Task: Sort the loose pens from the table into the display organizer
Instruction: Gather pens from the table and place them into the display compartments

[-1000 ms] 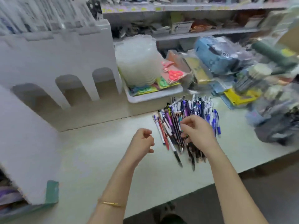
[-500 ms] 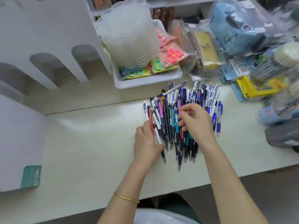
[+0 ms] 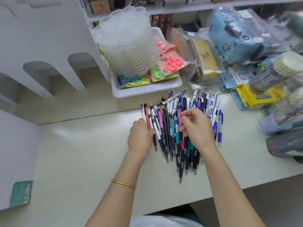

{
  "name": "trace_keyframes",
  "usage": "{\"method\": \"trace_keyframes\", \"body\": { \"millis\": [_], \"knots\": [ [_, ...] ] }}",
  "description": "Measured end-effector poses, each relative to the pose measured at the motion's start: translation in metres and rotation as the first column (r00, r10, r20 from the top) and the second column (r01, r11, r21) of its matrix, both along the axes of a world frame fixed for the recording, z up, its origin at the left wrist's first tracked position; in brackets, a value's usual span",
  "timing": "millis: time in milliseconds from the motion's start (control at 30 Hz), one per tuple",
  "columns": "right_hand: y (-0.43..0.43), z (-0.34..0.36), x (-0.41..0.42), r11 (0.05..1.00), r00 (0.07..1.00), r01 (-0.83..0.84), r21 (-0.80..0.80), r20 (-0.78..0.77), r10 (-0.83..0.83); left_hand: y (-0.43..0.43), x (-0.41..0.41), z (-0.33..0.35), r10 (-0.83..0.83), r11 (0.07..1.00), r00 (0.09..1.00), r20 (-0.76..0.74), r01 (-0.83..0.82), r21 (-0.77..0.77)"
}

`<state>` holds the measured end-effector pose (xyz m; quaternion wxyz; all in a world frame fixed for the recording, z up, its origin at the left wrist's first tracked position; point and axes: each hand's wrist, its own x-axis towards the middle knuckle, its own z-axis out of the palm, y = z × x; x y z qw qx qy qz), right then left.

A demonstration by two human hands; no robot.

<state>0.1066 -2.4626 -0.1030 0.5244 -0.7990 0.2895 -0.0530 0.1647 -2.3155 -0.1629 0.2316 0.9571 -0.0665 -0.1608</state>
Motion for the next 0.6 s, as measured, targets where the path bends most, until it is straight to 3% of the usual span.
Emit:
{"method": "trace_keyframes", "body": {
  "millis": [100,167,233,333,433,600],
  "knots": [
    [-0.009,0.004,0.015,0.997,0.999,-0.032,-0.068,-0.007,0.032,-0.009,0.007,0.002,0.078,0.997,0.997,0.022,-0.078,0.026],
    [-0.013,0.005,0.028,0.969,0.995,-0.093,-0.228,-0.001,0.096,-0.016,0.007,0.002,0.136,0.99,0.991,0.007,-0.135,-0.028],
    [-0.013,0.005,0.047,0.858,0.975,-0.214,-0.467,-0.047,0.218,-0.024,0.006,0.001,0.135,0.99,0.991,-0.015,-0.135,-0.048],
    [-0.009,0.0,0.08,0.57,0.877,-0.465,-0.677,-0.267,0.399,-0.029,0.002,-0.003,0.103,0.995,0.995,0.011,-0.103,-0.008],
    [-0.005,-0.007,0.103,0.376,0.774,-0.618,-0.691,-0.45,0.444,-0.03,-0.001,-0.004,0.103,0.994,0.994,0.03,-0.104,0.022],
    [-0.008,-0.019,0.11,0.311,0.722,-0.682,-0.662,-0.542,0.431,-0.028,-0.003,-0.005,0.132,0.991,0.99,0.043,-0.133,0.023]
  ]
}}
